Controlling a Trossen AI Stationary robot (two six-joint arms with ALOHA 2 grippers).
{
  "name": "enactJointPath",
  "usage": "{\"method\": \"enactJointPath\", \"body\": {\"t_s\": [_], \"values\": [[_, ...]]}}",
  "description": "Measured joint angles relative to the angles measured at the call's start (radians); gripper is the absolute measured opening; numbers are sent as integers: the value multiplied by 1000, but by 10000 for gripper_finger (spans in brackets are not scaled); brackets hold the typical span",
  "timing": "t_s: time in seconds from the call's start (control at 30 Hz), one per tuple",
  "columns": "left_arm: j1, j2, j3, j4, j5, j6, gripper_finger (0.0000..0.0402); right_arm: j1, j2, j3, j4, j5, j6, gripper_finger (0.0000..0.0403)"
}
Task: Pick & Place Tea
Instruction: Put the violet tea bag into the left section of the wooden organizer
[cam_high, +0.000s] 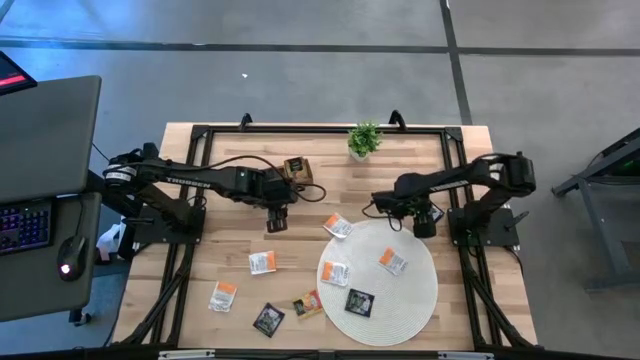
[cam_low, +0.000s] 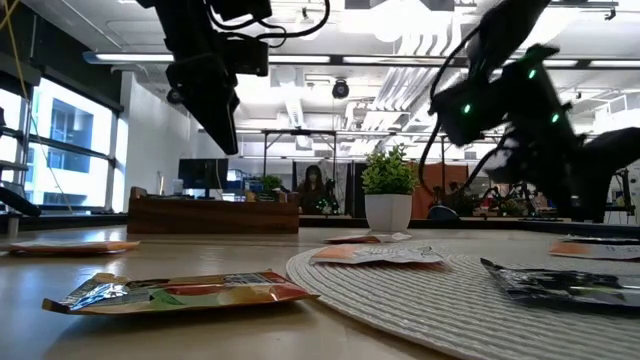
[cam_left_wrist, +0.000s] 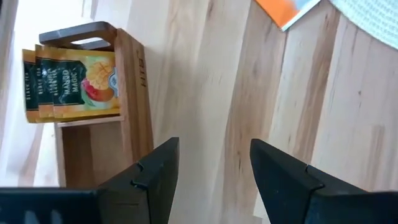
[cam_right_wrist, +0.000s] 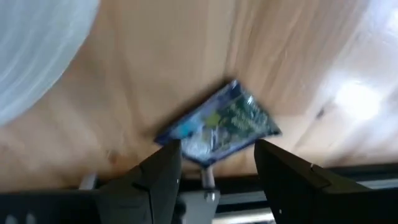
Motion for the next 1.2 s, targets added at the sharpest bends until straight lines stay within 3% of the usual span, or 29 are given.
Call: {"method": "enactJointPath", "body": {"t_s": [0.47,0.57,0.83,1.2], "values": [[0,0,0,-7,8,6,193,-113,163,-56,127,27,-156,190],[0,0,0,-8,8,28,193,-112,172,-54,124,35,-179,158],[0,0,0,-6,8,38,193,-113,177,6,112,6,-149,13],[0,0,0,-18,89,-18,193,-55,177,256,109,-87,-90,5]]}}
